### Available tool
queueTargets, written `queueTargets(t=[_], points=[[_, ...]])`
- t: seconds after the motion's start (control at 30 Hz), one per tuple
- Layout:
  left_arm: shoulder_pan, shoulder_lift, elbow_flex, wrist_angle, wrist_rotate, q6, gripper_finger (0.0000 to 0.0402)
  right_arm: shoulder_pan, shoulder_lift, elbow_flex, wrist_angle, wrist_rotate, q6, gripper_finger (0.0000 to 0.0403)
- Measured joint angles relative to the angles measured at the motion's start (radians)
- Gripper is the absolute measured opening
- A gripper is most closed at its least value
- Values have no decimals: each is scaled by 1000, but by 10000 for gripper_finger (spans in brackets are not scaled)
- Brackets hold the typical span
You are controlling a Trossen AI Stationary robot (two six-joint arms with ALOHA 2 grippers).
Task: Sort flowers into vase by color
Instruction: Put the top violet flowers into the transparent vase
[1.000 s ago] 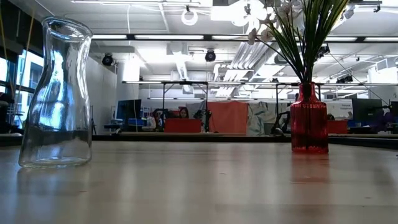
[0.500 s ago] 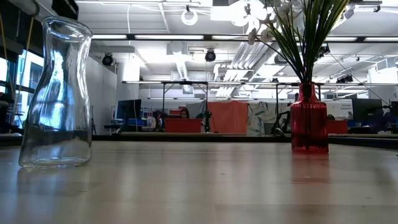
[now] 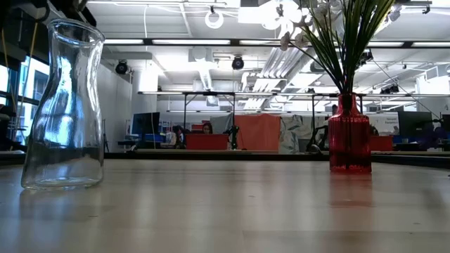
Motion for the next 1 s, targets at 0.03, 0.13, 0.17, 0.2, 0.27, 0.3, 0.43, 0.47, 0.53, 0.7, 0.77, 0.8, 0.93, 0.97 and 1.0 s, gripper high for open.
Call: queueTargets(t=[0.03, 0.13, 0.17, 0.2, 0.27, 0.3, 0.43, 0.47, 0.53, 0.7, 0.77, 0.8, 0.93, 0.97, 1.0], points=[[0, 12, 1, 1, -7, -1, 0, 0, 0, 0, 0, 0, 0, 287], [0, 32, 1, 8, -10, 4, 0, 0, 0, 0, 0, 0, -13, 287], [0, 36, -1, 8, -10, 10, 0, 0, 0, 0, 0, 0, -22, 287], [-1, 38, -2, 4, -9, 16, 0, 0, 0, 0, 0, 0, -26, 287], [-2, 39, -2, -20, 8, 32, 0, -2, 0, 0, 0, -1, -27, 287], [-2, 39, -2, -43, 27, 33, 0, -6, 0, 0, 0, -1, -27, 287], [-2, 40, -2, -143, 108, 32, 3, -20, 0, 0, 0, -1, -27, 287], [-2, 40, -2, -157, 132, 27, 4, -23, 0, 0, 0, -1, -26, 287], [-2, 40, -2, -164, 166, 29, 4, -31, 0, 0, 0, -1, -27, 287], [-2, 40, -2, -165, 175, 29, 5, -46, 0, 0, 0, -1, -26, 287], [1, 40, -2, -166, 161, 28, 5, -49, 0, 0, 0, -1, -20, 287], [2, 40, -2, -168, 152, 28, 6, -51, 0, 0, 0, -1, -18, 287], [2, 40, -2, -178, 136, 28, 25, -53, 0, 1, 0, -1, -16, 287], [2, 40, -2, -178, 135, 28, 34, -53, 0, 1, 0, -1, -14, 287], [2, 40, -2, -179, 134, 28, 44, -53, 0, 1, 0, 0, -7, 287]])
